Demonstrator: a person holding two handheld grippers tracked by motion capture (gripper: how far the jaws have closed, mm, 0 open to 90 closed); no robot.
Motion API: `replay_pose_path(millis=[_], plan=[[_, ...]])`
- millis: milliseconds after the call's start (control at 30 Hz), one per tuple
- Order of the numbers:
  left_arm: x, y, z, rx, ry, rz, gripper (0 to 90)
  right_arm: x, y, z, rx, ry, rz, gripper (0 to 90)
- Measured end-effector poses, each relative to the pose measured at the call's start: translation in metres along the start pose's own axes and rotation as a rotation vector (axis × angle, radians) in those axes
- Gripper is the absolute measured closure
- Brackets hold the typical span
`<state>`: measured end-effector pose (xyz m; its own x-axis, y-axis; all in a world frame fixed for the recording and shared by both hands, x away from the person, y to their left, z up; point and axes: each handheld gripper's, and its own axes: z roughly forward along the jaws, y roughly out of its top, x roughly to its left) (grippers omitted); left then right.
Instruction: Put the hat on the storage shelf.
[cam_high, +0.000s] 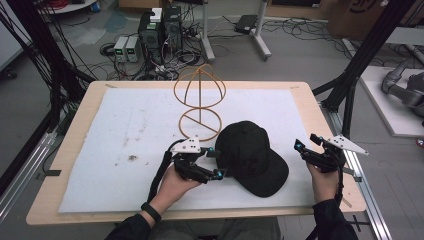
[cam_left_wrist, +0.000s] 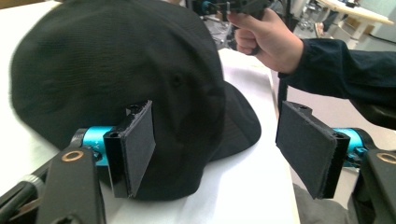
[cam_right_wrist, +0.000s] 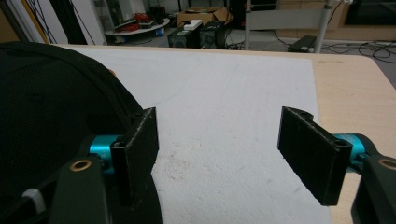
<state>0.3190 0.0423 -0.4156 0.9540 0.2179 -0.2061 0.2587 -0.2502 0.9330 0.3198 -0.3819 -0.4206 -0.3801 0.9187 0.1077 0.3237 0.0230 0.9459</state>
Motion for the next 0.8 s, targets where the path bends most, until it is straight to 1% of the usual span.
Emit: replay_pose_path(millis=[33,67,100,167,200,233,333,367,400,433,467,500,533,633,667,733,767,800], plan=[[0.0,0.0,0.0,0.0,0.0,0.0,29.0,0.0,0.0,0.0,0.002,-0.001,-0.001,28.9],[-0.001,0.001,0.003,0.005,-0.011,0.003,30.1,0.0,0.0,0.0,0.002,-0.001,-0.001,28.9],[-0.001,0.003,0.01,0.019,-0.02,0.003,30.5,0.0,0.0,0.0,0.002,-0.001,-0.001,29.0],[-0.001,0.003,0.013,0.025,-0.024,0.003,31.7,0.0,0.0,0.0,0.0,-0.001,-0.001,29.0],[-0.002,0.004,0.02,0.034,-0.024,0.003,31.9,0.0,0.0,0.0,0.001,-0.001,-0.001,29.0],[-0.002,0.004,0.02,0.034,-0.024,0.003,31.9,0.0,0.0,0.0,0.001,-0.001,-0.001,29.0],[-0.003,0.006,0.028,0.049,-0.023,-0.004,32.9,0.0,0.0,0.0,0.0,-0.002,-0.005,29.0],[-0.004,0.006,0.03,0.049,-0.023,-0.006,34.5,0.0,0.0,0.0,-0.001,-0.002,-0.001,29.0],[-0.005,0.007,0.034,0.064,-0.013,-0.008,34.9,-0.001,0.0,0.0,0.0,-0.002,-0.002,29.0],[-0.005,0.007,0.034,0.064,-0.013,-0.008,34.9,-0.001,0.0,0.0,0.001,-0.003,-0.002,29.0],[-0.005,0.008,0.036,0.072,0.0,-0.007,35.3,0.0,0.0,0.001,0.002,-0.002,-0.002,29.0],[-0.003,0.008,0.038,0.068,0.006,-0.032,35.5,-0.001,0.0,0.001,-0.001,-0.002,-0.007,29.0],[-0.003,0.008,0.038,0.068,0.006,-0.032,35.6,0.0,0.0,0.001,0.001,-0.001,-0.004,29.0],[-0.002,0.009,0.042,0.077,0.02,-0.06,36.3,0.0,0.0,0.001,0.001,-0.001,-0.004,29.0],[-0.002,0.009,0.042,0.077,0.02,-0.06,37.8,0.0,0.0,0.001,0.001,-0.001,-0.002,29.0],[-0.001,0.01,0.043,0.077,0.034,-0.082,40.4,0.0,0.0,0.002,0.006,-0.001,-0.005,29.0],[-0.001,0.009,0.043,0.078,0.043,-0.085,42.7,0.0,0.0,0.002,0.006,-0.002,-0.003,29.1],[-0.001,0.009,0.043,0.078,0.043,-0.085,45.0,0.0,0.0,0.002,0.005,-0.001,-0.004,29.1]])
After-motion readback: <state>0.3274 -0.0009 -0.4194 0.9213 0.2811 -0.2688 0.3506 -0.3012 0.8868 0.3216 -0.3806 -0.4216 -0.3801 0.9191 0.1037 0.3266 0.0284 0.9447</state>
